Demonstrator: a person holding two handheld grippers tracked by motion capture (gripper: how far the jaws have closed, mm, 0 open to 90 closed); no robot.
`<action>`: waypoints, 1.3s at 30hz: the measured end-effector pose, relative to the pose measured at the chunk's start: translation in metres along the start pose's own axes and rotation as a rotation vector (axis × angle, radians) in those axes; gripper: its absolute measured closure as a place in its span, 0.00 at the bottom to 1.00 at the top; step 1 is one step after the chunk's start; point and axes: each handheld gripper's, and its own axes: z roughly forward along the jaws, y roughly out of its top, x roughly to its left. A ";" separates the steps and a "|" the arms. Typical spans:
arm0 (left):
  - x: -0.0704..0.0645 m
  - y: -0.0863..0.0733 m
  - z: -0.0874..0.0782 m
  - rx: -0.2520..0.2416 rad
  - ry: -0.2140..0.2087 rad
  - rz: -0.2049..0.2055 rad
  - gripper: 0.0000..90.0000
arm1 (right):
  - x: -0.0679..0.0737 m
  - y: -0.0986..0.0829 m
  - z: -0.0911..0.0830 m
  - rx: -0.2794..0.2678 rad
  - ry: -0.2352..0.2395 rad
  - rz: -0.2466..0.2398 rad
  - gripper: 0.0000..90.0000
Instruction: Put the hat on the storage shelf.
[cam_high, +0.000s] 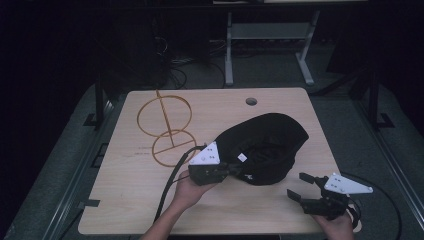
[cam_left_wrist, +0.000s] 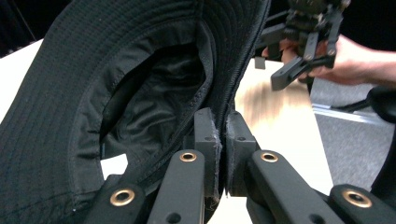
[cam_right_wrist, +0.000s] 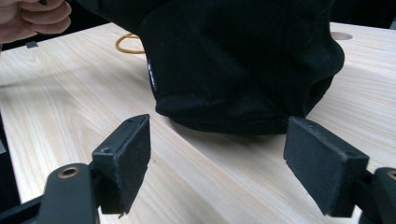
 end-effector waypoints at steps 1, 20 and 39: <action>0.000 0.000 0.000 0.000 0.000 0.000 0.95 | 0.000 0.001 0.001 0.000 -0.002 0.000 0.25; 0.001 0.005 -0.002 -0.090 -0.068 -0.070 0.96 | 0.002 0.010 0.018 -0.015 0.016 0.004 0.25; -0.002 0.008 0.009 -0.093 -0.111 -0.067 0.96 | -0.007 0.012 0.032 -0.043 0.048 0.022 0.80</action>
